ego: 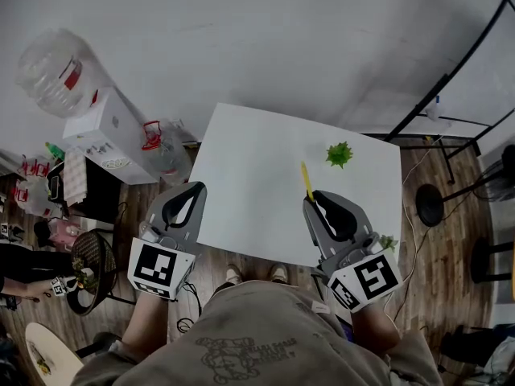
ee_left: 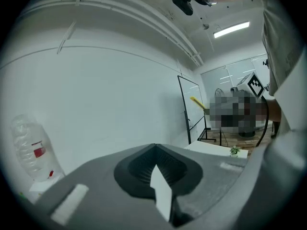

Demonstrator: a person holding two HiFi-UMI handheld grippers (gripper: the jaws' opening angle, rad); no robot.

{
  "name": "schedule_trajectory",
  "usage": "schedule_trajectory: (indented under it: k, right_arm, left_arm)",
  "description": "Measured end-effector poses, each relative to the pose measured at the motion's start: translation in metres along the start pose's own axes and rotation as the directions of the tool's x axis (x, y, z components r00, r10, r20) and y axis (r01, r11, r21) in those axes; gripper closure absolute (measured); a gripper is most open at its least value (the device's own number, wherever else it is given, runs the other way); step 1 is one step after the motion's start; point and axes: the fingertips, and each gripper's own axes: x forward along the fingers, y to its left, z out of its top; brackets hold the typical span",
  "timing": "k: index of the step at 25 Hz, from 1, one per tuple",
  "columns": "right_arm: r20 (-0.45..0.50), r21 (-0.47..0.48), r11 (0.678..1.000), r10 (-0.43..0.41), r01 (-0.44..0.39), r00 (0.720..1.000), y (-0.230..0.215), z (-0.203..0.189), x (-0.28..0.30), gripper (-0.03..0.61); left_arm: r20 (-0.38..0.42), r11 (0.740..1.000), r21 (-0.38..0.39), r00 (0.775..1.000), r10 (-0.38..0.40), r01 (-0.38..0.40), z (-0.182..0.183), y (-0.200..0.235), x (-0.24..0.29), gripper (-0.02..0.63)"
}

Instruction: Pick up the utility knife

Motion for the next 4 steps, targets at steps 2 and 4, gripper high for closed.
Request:
schedule_trajectory:
  k: [2,4]
  right_arm:
    - [-0.004,0.005,1.000,0.004,-0.004,1.000,0.0014,-0.0011,-0.0016,0.494]
    - [-0.007,0.010,1.000,0.008,-0.008,1.000,0.0030,-0.0021,-0.0035,0.494]
  left_arm:
    - [-0.016,1.000,-0.003,1.000,0.006,-0.006,-0.0025,-0.0002,-0.0021,0.613]
    - [-0.024,1.000,-0.004,1.000,0.014,-0.014,-0.0034,-0.0002,-0.0042,0.613]
